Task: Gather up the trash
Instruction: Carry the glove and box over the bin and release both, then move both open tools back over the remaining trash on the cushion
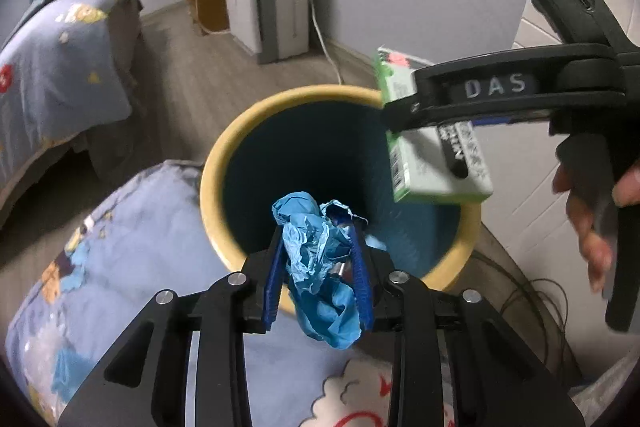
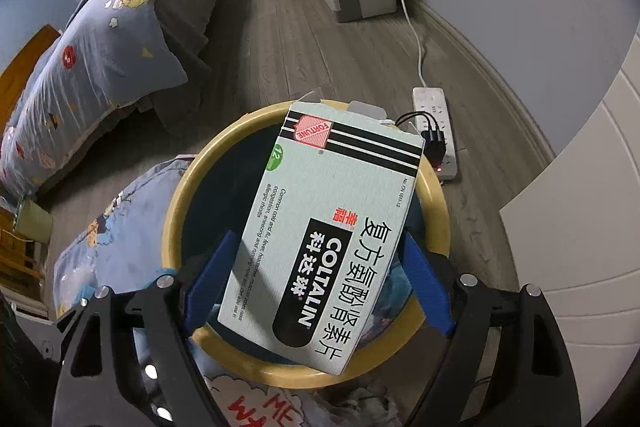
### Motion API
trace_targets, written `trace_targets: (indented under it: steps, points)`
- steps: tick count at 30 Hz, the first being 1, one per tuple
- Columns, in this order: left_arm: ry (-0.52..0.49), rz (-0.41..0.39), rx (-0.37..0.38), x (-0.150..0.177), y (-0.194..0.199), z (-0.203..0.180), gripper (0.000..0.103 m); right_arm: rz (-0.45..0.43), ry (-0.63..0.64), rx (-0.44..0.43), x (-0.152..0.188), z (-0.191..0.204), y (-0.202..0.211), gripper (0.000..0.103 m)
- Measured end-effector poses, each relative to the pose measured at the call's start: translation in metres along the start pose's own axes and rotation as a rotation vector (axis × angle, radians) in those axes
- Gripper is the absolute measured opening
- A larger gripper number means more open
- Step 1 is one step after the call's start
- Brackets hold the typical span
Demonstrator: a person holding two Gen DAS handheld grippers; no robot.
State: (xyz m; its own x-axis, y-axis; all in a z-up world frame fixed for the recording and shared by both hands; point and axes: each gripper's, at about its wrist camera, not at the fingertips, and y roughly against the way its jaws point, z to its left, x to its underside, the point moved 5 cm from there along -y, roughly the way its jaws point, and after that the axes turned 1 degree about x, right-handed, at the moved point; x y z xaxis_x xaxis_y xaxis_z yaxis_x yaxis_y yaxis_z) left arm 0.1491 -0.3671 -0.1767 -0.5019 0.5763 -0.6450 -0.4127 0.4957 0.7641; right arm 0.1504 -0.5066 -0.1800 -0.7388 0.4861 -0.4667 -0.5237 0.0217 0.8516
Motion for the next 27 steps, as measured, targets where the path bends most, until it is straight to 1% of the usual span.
trace_targets:
  steps: [1,2,3,6,7,8,10,11,14,17,21,27]
  points:
    - [0.0,-0.007,-0.006,-0.001,0.0,0.0,0.053,0.005,-0.006,-0.003,0.0,0.0,-0.001,0.082]
    - [0.0,-0.018,-0.009,-0.002,0.002,0.0,0.069,0.009,-0.009,-0.007,0.0,0.0,-0.001,0.084]
    - [-0.004,-0.033,-0.016,-0.002,0.005,-0.001,0.078,0.009,-0.01,-0.006,0.0,0.0,-0.001,0.087]
    - [-0.012,-0.05,-0.017,-0.002,0.009,0.0,0.081,-0.009,-0.018,-0.01,-0.003,-0.002,0.002,0.09]
    - [-0.01,-0.049,-0.019,-0.002,0.01,0.0,0.082,-0.014,-0.021,-0.01,-0.004,-0.003,0.004,0.094]
    - [-0.006,-0.05,-0.02,-0.001,0.013,0.001,0.083,-0.02,-0.022,-0.012,-0.005,-0.002,0.006,0.094]
    - [0.003,-0.059,-0.023,0.002,0.026,0.006,0.086,-0.032,-0.022,-0.009,-0.007,-0.001,0.011,0.094]
    - [0.008,-0.07,-0.031,0.005,0.036,0.01,0.09,-0.037,-0.024,-0.009,-0.008,0.001,0.014,0.094]
    - [0.016,-0.095,-0.055,0.012,0.063,0.024,0.092,-0.052,-0.036,-0.027,-0.01,0.013,0.024,0.094]
    - [0.052,-0.103,-0.096,0.023,0.098,0.05,0.092,-0.072,-0.03,-0.053,-0.012,0.036,0.036,0.097]
    - [0.091,-0.125,-0.156,0.035,0.147,0.089,0.094,-0.106,0.04,-0.082,-0.012,0.081,0.054,0.097]
    - [0.144,-0.142,-0.314,0.065,0.226,0.155,0.094,-0.138,0.133,-0.128,-0.001,0.149,0.076,0.097]
